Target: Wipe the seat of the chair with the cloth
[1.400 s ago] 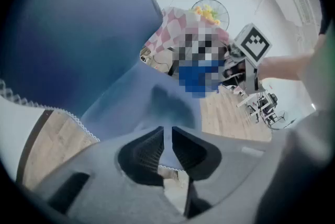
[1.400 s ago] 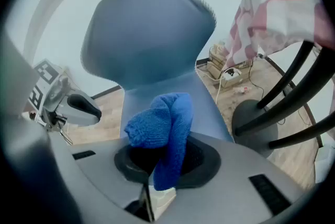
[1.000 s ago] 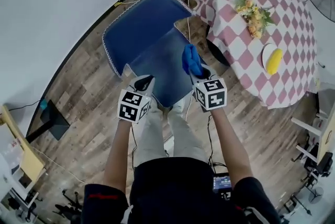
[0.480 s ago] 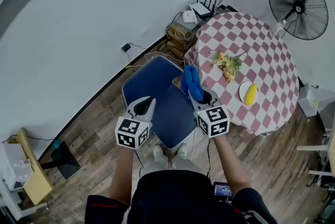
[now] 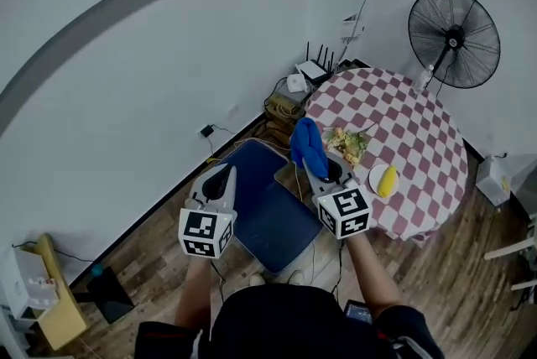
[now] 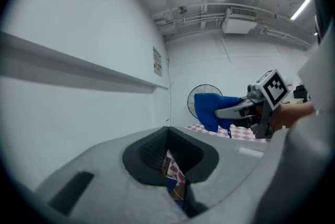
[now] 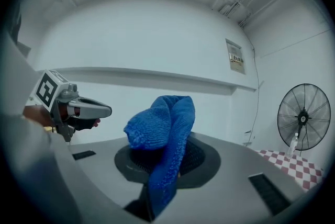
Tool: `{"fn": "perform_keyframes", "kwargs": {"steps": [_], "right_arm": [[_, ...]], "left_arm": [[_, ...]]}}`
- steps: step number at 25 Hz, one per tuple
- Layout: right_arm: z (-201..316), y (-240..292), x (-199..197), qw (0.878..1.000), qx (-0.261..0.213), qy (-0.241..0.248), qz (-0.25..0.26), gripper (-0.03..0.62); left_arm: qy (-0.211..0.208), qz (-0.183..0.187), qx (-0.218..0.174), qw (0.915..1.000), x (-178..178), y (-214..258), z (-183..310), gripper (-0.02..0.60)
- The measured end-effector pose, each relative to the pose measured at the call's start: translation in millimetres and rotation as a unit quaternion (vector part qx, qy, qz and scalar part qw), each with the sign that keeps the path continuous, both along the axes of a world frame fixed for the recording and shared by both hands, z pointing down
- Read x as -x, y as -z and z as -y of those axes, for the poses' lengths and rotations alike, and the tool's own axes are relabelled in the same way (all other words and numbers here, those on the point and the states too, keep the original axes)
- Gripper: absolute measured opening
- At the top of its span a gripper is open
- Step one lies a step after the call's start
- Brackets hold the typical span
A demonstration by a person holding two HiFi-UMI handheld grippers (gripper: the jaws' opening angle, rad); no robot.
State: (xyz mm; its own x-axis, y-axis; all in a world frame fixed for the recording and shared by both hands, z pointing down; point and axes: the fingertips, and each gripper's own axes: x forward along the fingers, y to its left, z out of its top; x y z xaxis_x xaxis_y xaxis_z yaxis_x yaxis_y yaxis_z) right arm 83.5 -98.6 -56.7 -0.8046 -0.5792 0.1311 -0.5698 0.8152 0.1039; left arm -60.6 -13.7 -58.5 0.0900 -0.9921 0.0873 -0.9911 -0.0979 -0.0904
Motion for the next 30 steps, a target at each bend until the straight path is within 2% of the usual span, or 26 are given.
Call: {"fn": "perform_keyframes", "kwargs": {"steps": [3,6,10,30], "right_arm": [[-6.2,14.5,-9.5,1.0,-0.017,-0.004,0.002,0.06],[-6.9,24.8,-19.9,0.999,-0.037,-0.015,0.008,0.06],[-7.8,28.9,-38.7,0.998,-0.044,-0.032,0.024,0.06],[-20.0,36.3,-37.7,0.998,-0.055,-0.024,0.028,0.06]], "left_arm": [[-0.01,-0.006,-0.025,0.9996,-10.8,22.6,-4.8,0.018],[-0.012,0.012,-0.053,0.9984,-19.3,42.5,-10.3,0.017],[-0.015,0.026,-0.068,0.9972,-31.8,54.3,-16.1,0.018],[-0.018,0.045,-0.074,0.9961,-44.6,55.1,-21.9,0.018]]}}
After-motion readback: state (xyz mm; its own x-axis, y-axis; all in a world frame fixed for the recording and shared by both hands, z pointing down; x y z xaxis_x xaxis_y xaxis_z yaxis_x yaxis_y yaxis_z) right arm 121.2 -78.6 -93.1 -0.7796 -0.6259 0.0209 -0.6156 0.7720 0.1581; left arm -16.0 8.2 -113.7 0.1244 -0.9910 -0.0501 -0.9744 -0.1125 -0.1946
